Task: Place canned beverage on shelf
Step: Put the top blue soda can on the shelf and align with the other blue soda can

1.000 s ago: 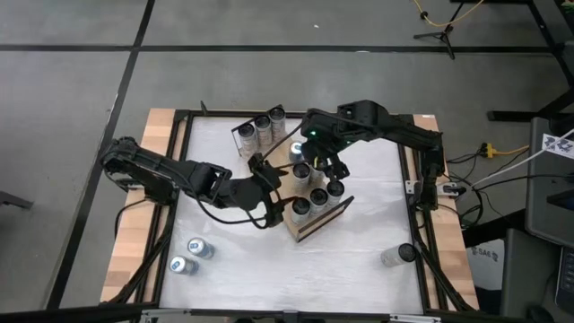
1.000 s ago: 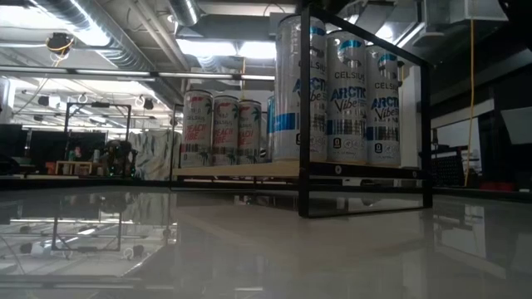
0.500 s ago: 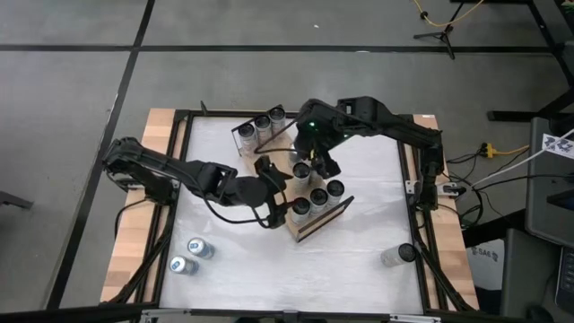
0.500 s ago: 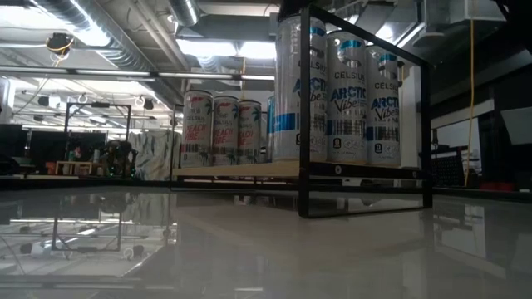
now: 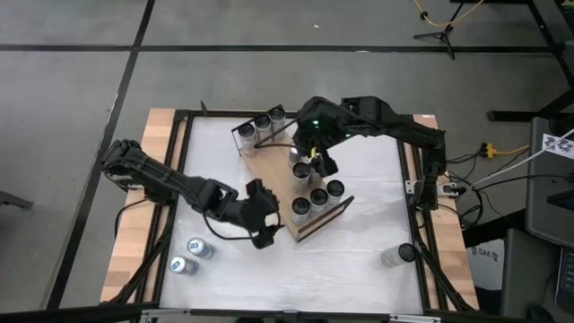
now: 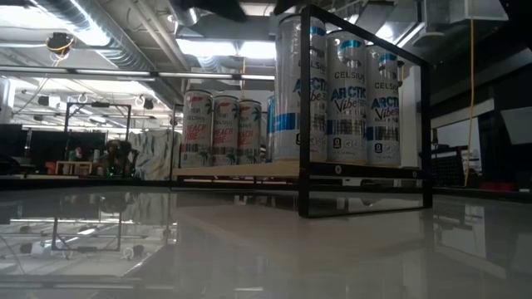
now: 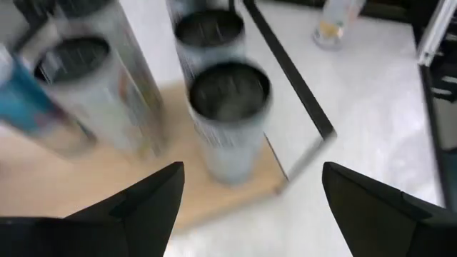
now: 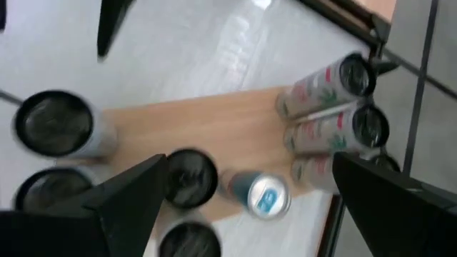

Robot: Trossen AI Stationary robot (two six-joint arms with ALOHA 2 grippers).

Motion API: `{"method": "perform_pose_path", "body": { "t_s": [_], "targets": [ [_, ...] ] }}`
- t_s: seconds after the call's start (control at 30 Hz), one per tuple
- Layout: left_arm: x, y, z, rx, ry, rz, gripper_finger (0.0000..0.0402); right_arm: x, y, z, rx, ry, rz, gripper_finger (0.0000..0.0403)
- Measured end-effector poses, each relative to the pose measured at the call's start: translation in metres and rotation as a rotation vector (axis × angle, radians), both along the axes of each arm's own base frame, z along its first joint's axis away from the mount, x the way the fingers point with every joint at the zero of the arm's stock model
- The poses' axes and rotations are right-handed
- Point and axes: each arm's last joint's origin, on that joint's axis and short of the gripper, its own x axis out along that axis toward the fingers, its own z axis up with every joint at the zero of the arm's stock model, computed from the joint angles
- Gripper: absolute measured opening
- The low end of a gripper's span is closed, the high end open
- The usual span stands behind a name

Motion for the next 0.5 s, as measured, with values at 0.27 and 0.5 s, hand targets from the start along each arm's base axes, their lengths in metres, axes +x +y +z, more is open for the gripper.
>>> {"method": "perform_pose_path", "body": {
  "t_s": [0.27, 0.5],
  "targets": [
    [-0.036, -0.024, 0.013, -0.222, 0.115, 0.123, 0.0325, -0.038, 0.007, 0.020, 0.097, 0.048, -0.046, 0.0392],
    [-0.075, -0.038, 0.025, -0.410, 0.359, 0.334, 0.0325, -0.073, 0.016, 0.036, 0.246, 0.066, 0.019, 0.0392]
  ]
}}
